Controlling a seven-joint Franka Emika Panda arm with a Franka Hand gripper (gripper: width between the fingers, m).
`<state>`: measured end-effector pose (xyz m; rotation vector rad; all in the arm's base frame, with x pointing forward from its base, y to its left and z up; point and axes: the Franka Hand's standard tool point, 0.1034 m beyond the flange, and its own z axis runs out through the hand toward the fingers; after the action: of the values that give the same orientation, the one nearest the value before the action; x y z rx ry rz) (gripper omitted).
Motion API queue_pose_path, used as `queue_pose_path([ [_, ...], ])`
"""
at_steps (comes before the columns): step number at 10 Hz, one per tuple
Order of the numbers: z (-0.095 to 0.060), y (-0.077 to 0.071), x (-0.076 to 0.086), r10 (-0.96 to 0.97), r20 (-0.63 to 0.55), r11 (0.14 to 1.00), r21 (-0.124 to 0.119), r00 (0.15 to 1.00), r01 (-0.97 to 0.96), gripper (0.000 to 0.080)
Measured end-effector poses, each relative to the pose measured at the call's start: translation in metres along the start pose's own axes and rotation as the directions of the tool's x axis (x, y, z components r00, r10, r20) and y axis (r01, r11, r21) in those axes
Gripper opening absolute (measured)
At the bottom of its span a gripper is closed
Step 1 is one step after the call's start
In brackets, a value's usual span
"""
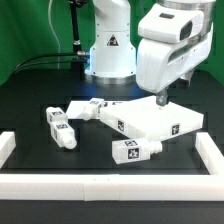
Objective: Assemble one leg
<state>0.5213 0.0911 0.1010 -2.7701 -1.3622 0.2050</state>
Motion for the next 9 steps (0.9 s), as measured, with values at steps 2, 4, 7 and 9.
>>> queue_pose_path([
  [2, 0.0, 0.0, 0.0, 0.0, 0.0, 1.0, 0.0, 1.0, 0.0, 0.0649],
  [4, 0.001, 0.0, 0.0, 0.0, 0.0, 1.0, 0.001, 1.0, 0.0, 0.0649],
  [7, 0.017, 0.02, -0.031, -0.097, -0.012, 0.995, -0.003, 0.995, 0.097, 0.0649],
  [9, 0.021, 0.051, -0.04, -0.175, -0.018, 0.985, 0.004, 0.984, 0.175, 0.0649],
])
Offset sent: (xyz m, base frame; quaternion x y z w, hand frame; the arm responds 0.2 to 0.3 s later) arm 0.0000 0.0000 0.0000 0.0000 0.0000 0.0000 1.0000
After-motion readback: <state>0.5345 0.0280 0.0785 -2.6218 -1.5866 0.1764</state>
